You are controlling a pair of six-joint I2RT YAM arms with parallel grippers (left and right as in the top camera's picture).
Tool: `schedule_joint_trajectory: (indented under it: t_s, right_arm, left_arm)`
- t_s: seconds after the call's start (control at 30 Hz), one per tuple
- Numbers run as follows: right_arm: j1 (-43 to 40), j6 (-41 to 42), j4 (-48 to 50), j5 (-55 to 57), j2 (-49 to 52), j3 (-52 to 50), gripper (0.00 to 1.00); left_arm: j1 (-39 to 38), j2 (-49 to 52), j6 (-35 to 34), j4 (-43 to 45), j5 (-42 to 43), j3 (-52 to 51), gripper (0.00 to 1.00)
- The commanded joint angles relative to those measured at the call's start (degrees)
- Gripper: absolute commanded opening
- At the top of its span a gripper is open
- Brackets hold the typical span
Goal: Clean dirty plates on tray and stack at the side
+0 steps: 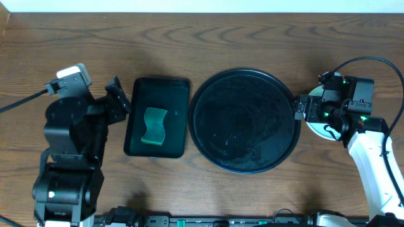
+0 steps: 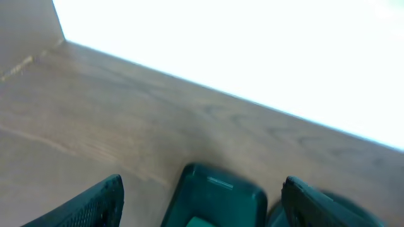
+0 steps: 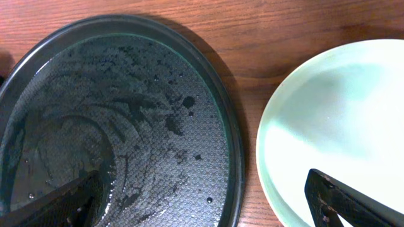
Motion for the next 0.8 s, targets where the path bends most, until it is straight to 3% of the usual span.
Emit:
schedule_joint_trajectory:
  t_s: [0.0, 0.5, 0.77]
  right_arm:
    - [0.5, -1.3, -0.1, -0.6, -0.5, 1.0, 0.99]
    - [0.5, -1.3, -0.1, -0.6, -0.5, 1.0, 0.99]
    - [0.5, -1.3, -0.1, -0.6, -0.5, 1.0, 0.99]
  left_arm:
    - [0.3, -2.1, 0.5, 2.4, -0.9, -1.4, 0.8]
    - [6.8, -21.2, -8.8, 16.2, -0.9, -22.1, 0.8]
    - [6.6, -31.3, -9.0, 23.4, -0.9, -32.5, 0.8]
